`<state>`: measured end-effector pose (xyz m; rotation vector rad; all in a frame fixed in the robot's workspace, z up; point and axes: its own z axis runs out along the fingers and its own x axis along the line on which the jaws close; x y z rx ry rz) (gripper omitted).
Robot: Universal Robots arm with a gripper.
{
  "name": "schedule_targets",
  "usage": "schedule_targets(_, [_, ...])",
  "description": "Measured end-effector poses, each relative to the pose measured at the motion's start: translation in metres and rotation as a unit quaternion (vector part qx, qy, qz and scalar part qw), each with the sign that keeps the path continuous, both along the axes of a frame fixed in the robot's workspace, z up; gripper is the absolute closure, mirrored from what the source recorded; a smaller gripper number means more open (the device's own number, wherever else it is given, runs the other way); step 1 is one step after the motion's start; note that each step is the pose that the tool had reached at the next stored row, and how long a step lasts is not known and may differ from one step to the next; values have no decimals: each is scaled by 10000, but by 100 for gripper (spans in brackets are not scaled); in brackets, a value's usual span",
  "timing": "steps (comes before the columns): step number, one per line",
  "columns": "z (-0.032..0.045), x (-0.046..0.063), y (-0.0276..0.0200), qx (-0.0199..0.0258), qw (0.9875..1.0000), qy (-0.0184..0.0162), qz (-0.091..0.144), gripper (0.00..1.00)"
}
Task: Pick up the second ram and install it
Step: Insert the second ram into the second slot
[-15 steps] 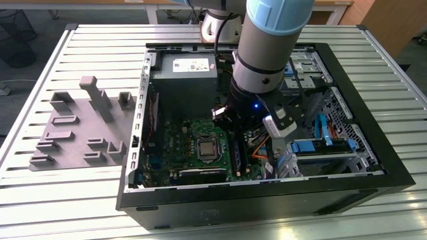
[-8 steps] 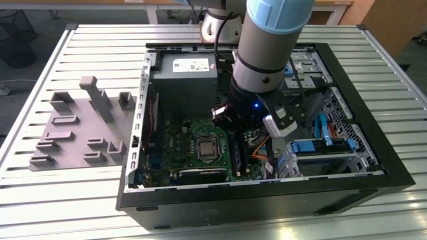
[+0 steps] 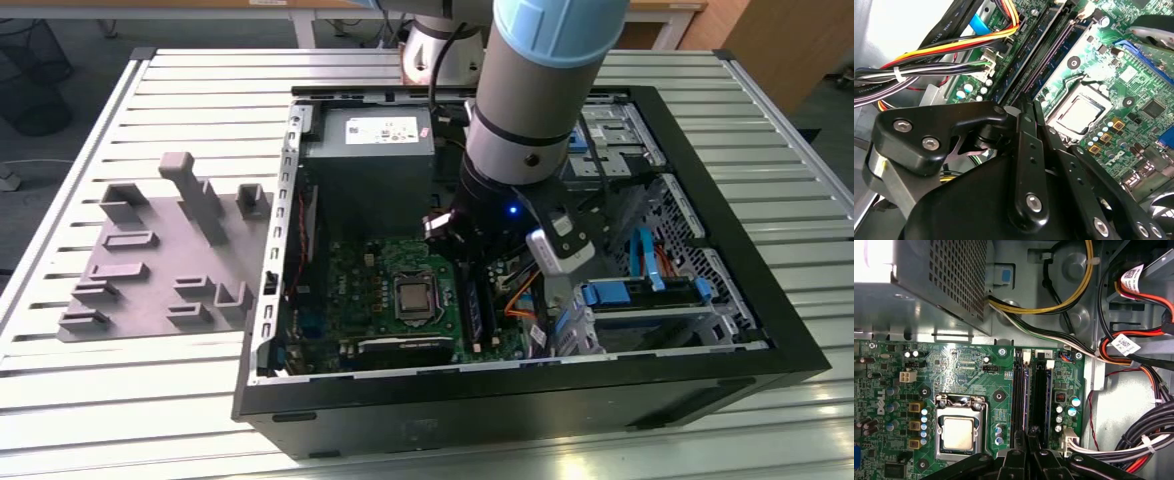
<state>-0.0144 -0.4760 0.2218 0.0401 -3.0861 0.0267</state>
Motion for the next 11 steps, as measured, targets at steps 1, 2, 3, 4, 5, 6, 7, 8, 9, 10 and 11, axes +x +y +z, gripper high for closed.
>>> schedule_targets(1, [1, 0, 0, 0, 10000, 0, 0, 87])
schedule_targets(2, [3, 0, 0, 0, 10000, 0, 0, 87])
schedule_targets(3, [4, 0, 0, 1, 10000, 0, 0, 87])
schedule_targets(4, [6, 0, 0, 0, 10000, 0, 0, 87])
schedule_targets(5, [9, 0, 0, 0, 10000, 0, 0, 87])
schedule_targets(6, [13, 0, 0, -1, 10000, 0, 0, 87])
schedule_targets(7, [16, 0, 0, 0, 10000, 0, 0, 87])
schedule_targets(8, [17, 0, 0, 1, 10000, 0, 0, 87])
schedule_targets(9, [17, 0, 0, 1, 10000, 0, 0, 87])
schedule_targets(10, [17, 0, 0, 2, 10000, 0, 0, 87])
schedule_targets(11, [18, 0, 0, 0, 10000, 0, 0, 87])
